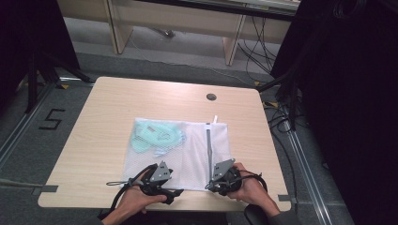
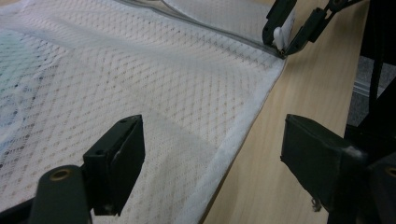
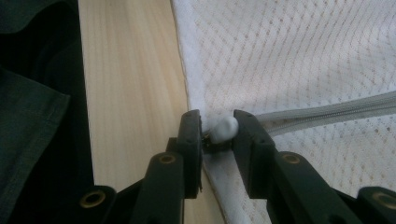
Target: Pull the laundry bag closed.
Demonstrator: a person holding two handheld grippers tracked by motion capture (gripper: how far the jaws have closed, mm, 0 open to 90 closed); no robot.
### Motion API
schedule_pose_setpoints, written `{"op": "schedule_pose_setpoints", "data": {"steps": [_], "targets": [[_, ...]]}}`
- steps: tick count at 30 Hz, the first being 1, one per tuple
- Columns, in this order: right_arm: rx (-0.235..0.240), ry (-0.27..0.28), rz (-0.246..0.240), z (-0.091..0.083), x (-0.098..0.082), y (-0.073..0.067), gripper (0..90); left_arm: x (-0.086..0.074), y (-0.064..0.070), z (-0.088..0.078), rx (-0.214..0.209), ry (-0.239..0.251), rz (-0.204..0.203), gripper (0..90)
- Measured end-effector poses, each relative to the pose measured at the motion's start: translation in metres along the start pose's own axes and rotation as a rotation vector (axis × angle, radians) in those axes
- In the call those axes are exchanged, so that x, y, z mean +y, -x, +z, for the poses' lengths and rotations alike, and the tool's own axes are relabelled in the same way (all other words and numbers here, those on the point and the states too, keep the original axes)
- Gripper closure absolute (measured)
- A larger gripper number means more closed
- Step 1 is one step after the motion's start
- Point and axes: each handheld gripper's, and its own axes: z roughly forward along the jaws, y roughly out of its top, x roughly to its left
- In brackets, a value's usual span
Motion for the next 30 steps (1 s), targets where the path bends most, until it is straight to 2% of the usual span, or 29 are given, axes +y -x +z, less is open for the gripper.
{"op": "schedule_pose_setpoints", "data": {"steps": [2, 5, 6, 9, 10, 11, 12, 13, 14, 15, 16, 19, 20, 21, 22, 23, 24, 25, 28, 30], "targets": [[0.002, -0.002, 0.000, 0.000, 0.000, 0.000, 75.8, 0.000, 0.001, 0.000, 0.003, 0.003, -0.017, 21.2], [0.007, 0.001, 0.002, -0.001, -0.001, 0.001, 79.5, 0.000, 0.001, 0.000, 0.000, 0.002, -0.014, 21.2], [0.005, 0.003, 0.006, -0.002, -0.001, 0.001, 80.3, -0.001, 0.003, 0.000, 0.004, -0.004, -0.030, 21.1], [0.016, 0.010, 0.022, -0.002, 0.000, 0.001, 83.4, 0.000, 0.002, 0.001, -0.001, 0.012, -0.032, 21.1], [0.021, 0.012, 0.025, -0.002, 0.000, 0.001, 84.6, 0.001, 0.001, 0.000, -0.011, -0.001, -0.014, 21.1], [0.027, 0.008, 0.031, -0.002, 0.000, 0.001, 85.5, 0.000, 0.004, 0.001, -0.003, 0.016, -0.045, 21.1], [0.030, 0.007, 0.032, -0.003, 0.000, 0.001, 86.1, -0.001, 0.004, 0.001, 0.000, 0.010, -0.033, 21.0], [0.027, 0.013, 0.034, -0.003, 0.000, 0.002, 86.1, 0.000, 0.001, 0.000, 0.000, -0.004, 0.012, 21.0], [0.027, 0.017, 0.043, -0.003, 0.000, 0.002, 86.2, 0.000, 0.003, 0.001, 0.000, 0.015, -0.024, 21.1], [0.024, 0.023, 0.048, -0.004, 0.000, 0.003, 86.2, 0.001, 0.003, 0.001, -0.008, 0.005, -0.019, 21.7], [0.024, 0.034, 0.060, -0.005, 0.000, 0.004, 86.2, 0.000, 0.004, 0.003, -0.020, 0.013, -0.036, 22.3], [0.029, 0.050, 0.094, -0.008, -0.002, 0.006, 86.2, -0.001, 0.008, 0.005, -0.024, -0.007, 0.006, 23.3], [0.029, 0.059, 0.096, -0.008, -0.001, 0.006, 86.2, -0.001, 0.010, 0.006, -0.024, 0.013, -0.006, 24.2], [0.033, 0.061, 0.099, -0.009, -0.001, 0.006, 86.3, -0.001, 0.010, 0.006, -0.027, 0.009, 0.015, 24.4], [0.036, 0.066, 0.106, -0.009, -0.001, 0.006, 86.2, 0.000, 0.011, 0.007, -0.040, 0.028, 0.027, 24.6], [0.036, 0.069, 0.112, -0.009, -0.001, 0.006, 86.2, 0.000, 0.012, 0.009, -0.046, 0.042, 0.018, 25.3], [0.032, 0.068, 0.117, -0.010, -0.001, 0.006, 86.2, 0.000, 0.014, 0.010, -0.038, 0.041, 0.033, 24.7], [0.031, 0.072, 0.126, -0.010, -0.001, 0.006, 86.2, 0.001, 0.015, 0.013, -0.036, 0.040, 0.030, 23.9], [0.032, 0.087, 0.131, -0.011, 0.000, 0.007, 86.2, 0.003, 0.015, 0.017, -0.039, 0.026, 0.053, 27.6], [0.027, 0.098, 0.138, -0.012, -0.001, 0.008, 86.3, 0.005, 0.016, 0.020, -0.041, 0.037, 0.055, 29.4]]}}
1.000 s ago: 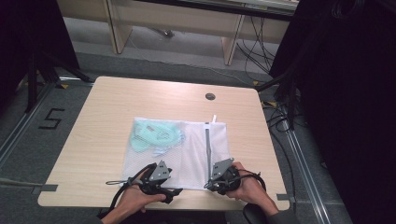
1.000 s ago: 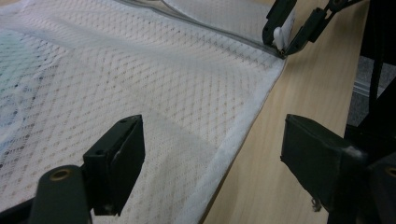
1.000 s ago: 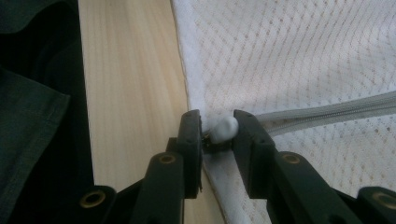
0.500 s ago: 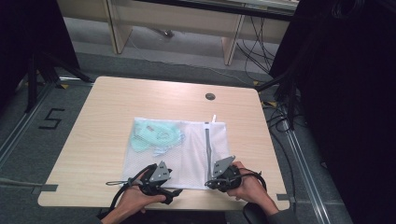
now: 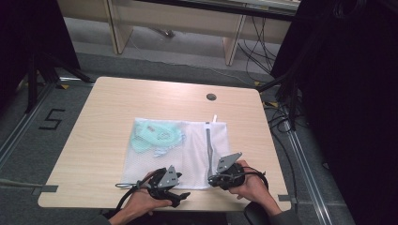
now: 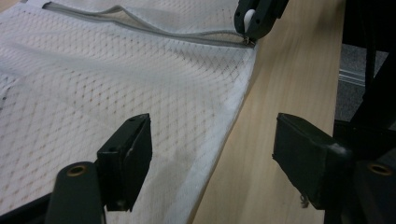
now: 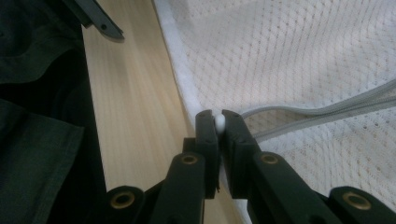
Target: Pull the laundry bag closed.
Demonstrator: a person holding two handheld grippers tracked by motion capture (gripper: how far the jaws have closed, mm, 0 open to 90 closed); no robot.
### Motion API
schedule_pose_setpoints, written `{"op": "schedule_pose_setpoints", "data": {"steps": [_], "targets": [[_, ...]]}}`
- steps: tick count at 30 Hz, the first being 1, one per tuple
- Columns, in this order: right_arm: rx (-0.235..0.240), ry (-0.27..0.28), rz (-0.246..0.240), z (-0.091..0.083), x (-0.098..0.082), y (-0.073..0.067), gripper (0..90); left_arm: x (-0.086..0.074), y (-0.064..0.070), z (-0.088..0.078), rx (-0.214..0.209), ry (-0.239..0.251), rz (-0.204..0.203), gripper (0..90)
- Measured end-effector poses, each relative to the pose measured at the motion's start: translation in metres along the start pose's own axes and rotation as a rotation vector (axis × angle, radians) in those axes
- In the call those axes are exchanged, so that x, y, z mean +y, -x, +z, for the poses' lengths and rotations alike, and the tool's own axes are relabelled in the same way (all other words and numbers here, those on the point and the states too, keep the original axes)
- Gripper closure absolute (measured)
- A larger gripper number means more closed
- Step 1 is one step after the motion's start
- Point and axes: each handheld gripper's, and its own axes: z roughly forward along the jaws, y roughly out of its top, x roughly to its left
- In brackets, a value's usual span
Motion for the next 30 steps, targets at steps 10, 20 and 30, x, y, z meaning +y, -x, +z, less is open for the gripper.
{"op": "schedule_pose_setpoints", "data": {"steps": [10, 20, 30], "targets": [[-0.002, 0.034, 0.027, -0.004, 0.001, 0.002, 86.2, 0.011, 0.002, 0.024, -0.028, 0.029, -0.046, 42.7], [-0.011, 0.049, 0.027, -0.006, 0.001, 0.004, 86.2, 0.016, 0.005, 0.038, -0.049, 0.006, -0.009, 47.0], [-0.013, 0.064, 0.035, -0.006, 0.003, 0.005, 86.2, 0.019, 0.011, 0.047, -0.042, 0.008, 0.051, 57.1]]}}
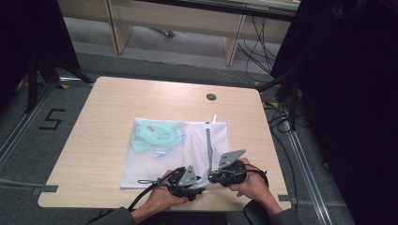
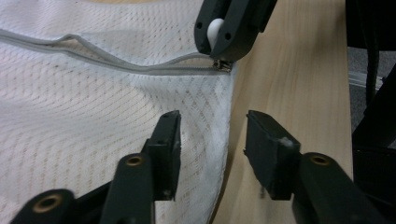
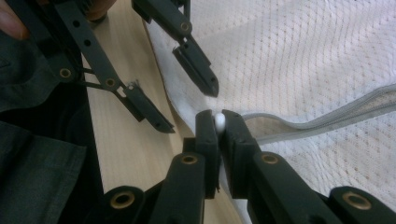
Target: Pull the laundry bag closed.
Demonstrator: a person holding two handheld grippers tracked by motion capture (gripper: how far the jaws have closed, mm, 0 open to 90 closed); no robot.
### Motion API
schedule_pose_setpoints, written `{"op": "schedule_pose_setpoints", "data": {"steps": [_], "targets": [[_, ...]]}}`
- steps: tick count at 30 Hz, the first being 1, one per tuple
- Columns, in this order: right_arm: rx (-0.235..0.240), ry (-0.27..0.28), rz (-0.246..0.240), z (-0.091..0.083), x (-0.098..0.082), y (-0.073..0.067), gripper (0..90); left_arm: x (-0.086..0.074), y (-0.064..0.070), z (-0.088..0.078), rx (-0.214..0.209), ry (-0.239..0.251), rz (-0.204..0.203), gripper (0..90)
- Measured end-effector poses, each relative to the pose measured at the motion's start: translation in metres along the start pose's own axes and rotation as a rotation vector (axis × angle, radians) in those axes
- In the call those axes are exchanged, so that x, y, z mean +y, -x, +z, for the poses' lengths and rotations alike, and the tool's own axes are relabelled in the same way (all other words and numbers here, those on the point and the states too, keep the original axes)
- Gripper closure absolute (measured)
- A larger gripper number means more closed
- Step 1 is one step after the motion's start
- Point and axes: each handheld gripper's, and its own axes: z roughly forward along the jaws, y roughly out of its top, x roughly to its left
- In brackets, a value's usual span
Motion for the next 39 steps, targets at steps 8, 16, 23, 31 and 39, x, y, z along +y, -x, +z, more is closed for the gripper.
{"op": "schedule_pose_setpoints", "data": {"steps": [8, 16, 23, 31, 39], "targets": [[0.013, -0.003, 0.022, 0.000, 0.000, 0.000, 86.2, 0.004, 0.001, 0.006, -0.006, 0.001, 0.030, 67.0], [0.019, -0.001, -0.004, 0.001, 0.001, 0.001, 86.3, 0.005, 0.003, 0.010, -0.007, -0.003, 0.023, 75.8], [0.018, -0.003, 0.011, 0.001, 0.001, 0.001, 86.2, 0.007, 0.005, 0.011, 0.005, -0.013, 0.060, 84.3], [0.029, -0.017, 0.041, 0.002, 0.000, 0.003, 86.2, 0.007, 0.007, 0.010, 0.011, -0.027, 0.099, 88.0], [0.055, -0.031, 0.068, 0.006, -0.006, 0.010, 86.2, 0.006, 0.009, 0.010, 0.010, -0.031, 0.112, 88.3]]}}
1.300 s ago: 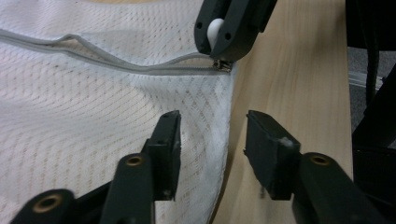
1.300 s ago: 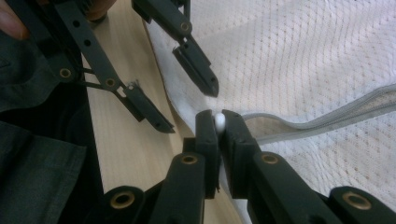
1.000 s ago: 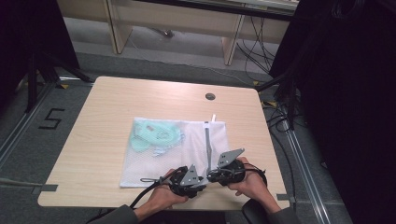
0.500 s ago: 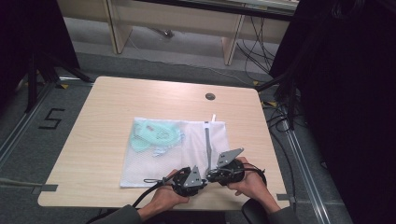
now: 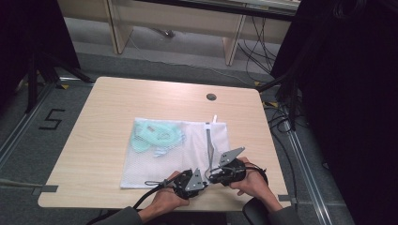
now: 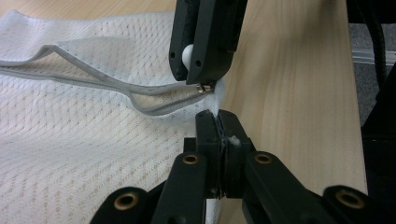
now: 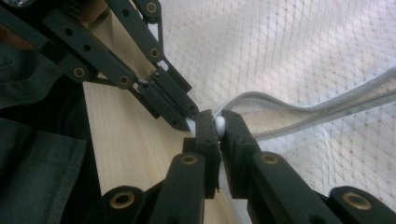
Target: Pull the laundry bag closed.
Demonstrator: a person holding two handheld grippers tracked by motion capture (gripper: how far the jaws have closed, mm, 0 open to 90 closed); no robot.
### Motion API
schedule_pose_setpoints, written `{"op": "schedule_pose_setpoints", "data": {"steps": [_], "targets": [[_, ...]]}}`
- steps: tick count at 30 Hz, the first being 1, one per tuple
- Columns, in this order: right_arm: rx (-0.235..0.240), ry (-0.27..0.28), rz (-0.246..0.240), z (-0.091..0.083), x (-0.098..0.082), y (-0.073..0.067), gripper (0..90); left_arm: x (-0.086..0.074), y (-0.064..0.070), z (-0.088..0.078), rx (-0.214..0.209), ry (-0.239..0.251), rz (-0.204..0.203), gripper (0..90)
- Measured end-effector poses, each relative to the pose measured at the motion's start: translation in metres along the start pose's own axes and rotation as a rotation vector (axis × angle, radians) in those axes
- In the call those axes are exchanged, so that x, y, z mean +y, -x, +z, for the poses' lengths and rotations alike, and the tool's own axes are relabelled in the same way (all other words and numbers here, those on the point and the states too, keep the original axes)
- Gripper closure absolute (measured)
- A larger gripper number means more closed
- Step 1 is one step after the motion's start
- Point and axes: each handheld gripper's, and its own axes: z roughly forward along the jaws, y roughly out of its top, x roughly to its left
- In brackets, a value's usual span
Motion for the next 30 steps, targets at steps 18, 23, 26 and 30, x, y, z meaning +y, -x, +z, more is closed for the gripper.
{"op": "schedule_pose_setpoints", "data": {"steps": [18, 23, 26, 30], "targets": [[0.036, -0.028, 0.018, 0.0065, 0.0004, 0.0103, 86.2, 0.0001, 0.0017, -0.0003, -0.019, -0.009, 0.003, 89.2], [0.041, -0.036, 0.024, 0.0075, 0.0024, 0.0098, 86.3, 0.0011, -0.0004, -0.0020, -0.026, -0.015, -0.002, 89.3], [0.041, -0.028, 0.016, 0.0042, 0.0032, 0.0106, 86.3, 0.0022, -0.0001, -0.0026, -0.020, -0.021, 0.012, 89.0], [0.041, -0.022, 0.022, 0.0027, 0.0040, 0.0105, 86.3, 0.0054, -0.0011, -0.0033, 0.006, -0.029, 0.050, 86.3]]}}
